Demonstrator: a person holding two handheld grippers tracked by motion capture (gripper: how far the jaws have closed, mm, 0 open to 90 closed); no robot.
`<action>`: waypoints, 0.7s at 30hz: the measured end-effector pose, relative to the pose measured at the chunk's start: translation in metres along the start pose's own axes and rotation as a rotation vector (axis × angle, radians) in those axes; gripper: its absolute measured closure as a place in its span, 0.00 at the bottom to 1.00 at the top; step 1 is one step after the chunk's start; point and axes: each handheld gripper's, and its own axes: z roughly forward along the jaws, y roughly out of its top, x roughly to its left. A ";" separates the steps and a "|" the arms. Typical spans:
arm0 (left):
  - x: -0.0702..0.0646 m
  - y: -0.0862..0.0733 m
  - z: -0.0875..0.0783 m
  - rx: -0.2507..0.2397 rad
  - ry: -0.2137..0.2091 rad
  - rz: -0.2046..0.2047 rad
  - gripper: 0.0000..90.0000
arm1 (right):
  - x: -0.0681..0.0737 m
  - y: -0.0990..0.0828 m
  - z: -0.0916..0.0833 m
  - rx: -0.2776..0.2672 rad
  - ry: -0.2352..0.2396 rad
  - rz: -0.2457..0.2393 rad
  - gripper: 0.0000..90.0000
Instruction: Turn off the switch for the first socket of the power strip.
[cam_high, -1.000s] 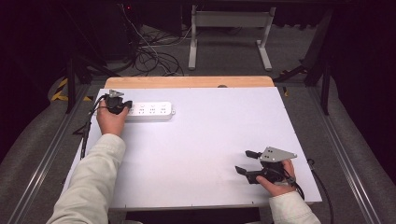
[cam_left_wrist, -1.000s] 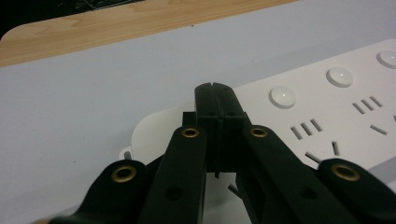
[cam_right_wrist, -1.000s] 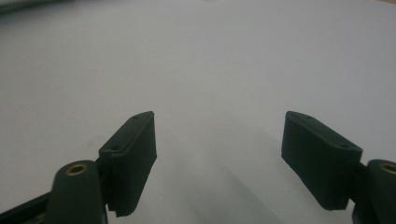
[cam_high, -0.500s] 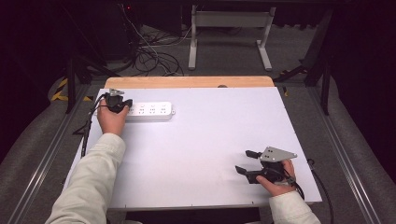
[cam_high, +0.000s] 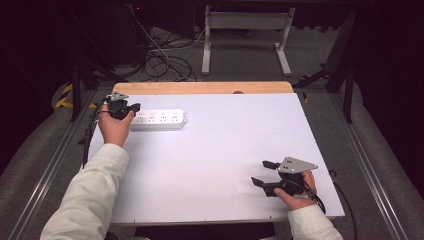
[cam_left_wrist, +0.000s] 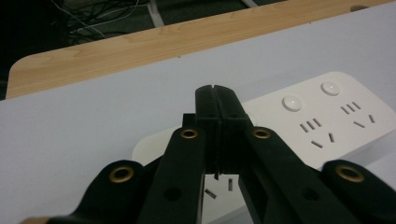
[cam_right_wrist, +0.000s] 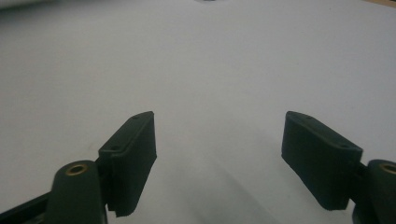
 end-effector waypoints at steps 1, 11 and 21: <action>0.000 0.001 -0.002 0.000 0.007 0.001 0.94 | 0.000 0.000 0.000 0.000 0.000 0.000 0.29; 0.000 0.005 -0.020 -0.009 -0.009 0.017 0.91 | 0.000 0.001 0.000 -0.004 0.003 -0.003 0.29; -0.014 0.011 -0.042 -0.031 -0.071 0.054 0.85 | 0.000 0.001 0.001 -0.006 0.004 -0.003 0.29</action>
